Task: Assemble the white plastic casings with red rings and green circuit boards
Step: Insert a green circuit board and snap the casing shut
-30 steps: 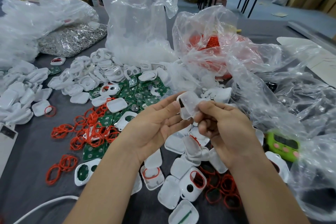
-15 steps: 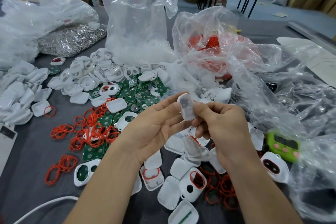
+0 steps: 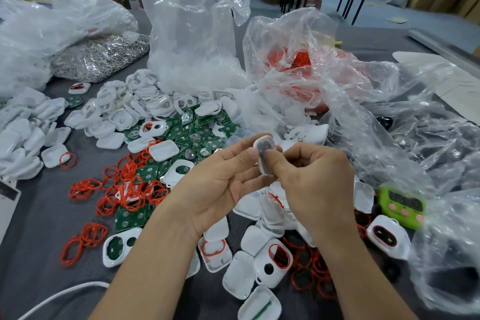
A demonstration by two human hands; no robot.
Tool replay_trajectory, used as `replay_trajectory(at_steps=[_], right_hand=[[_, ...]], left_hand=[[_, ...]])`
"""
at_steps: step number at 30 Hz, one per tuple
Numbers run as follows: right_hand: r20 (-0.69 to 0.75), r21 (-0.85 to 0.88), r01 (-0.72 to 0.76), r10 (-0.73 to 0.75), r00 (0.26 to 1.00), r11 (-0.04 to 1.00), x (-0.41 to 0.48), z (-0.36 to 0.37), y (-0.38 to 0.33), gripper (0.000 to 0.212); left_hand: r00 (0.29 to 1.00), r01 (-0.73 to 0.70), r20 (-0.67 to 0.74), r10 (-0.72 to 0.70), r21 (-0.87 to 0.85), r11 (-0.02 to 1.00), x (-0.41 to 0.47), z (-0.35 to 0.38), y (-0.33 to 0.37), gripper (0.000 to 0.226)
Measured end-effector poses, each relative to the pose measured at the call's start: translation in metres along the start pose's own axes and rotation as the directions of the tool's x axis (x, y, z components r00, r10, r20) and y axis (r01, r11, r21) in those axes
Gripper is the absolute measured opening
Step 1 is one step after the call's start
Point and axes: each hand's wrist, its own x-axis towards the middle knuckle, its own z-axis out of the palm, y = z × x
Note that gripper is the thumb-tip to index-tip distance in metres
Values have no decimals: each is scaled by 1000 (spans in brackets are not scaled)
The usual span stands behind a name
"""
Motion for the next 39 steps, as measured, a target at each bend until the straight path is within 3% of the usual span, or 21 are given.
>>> replay_trajectory(at_steps=[5,7,10,14,17,20,23,29,34,39], right_hand=[[-101,-198,38,-59,993,980,0,1,3,55],[-86,-103,14,-23,996,995,2,0,4,55],[-73,185,-85,100,992,979,8,-7,8,50],[-69,314,-114,142,987,943,16,-18,13,29],[-30,278,-25,34,999,960,16,-19,12,4],[42,132,150,-157,987,980,13,-19,12,24],[101,12,300,-300,949,954,9,-16,8,30],[142,-22,306,-300,943,952,4,-13,8,19],[110,68,304,-310,944,950,6,-10,10,29],[166,39,298,-300,939,954,6,-3,13,27]], left_hand=[[1000,-1,1,1,-16,1000,-2,0,1,38],[1000,-7,0,7,-26,1000,-2,0,1,34],[1000,-15,-12,15,-49,999,-2,2,2,32],[1000,2,-13,-3,-100,995,-3,2,4,35],[999,13,-45,-19,-123,992,-3,1,3,39],[998,14,-52,-19,-92,996,-3,1,3,44],[999,10,-41,-13,-65,998,-2,-1,2,41],[998,19,-54,-20,-31,999,-1,-3,1,35],[999,14,-37,-15,-23,1000,-2,-4,0,35],[999,20,-49,-20,3,1000,1,-5,0,32]])
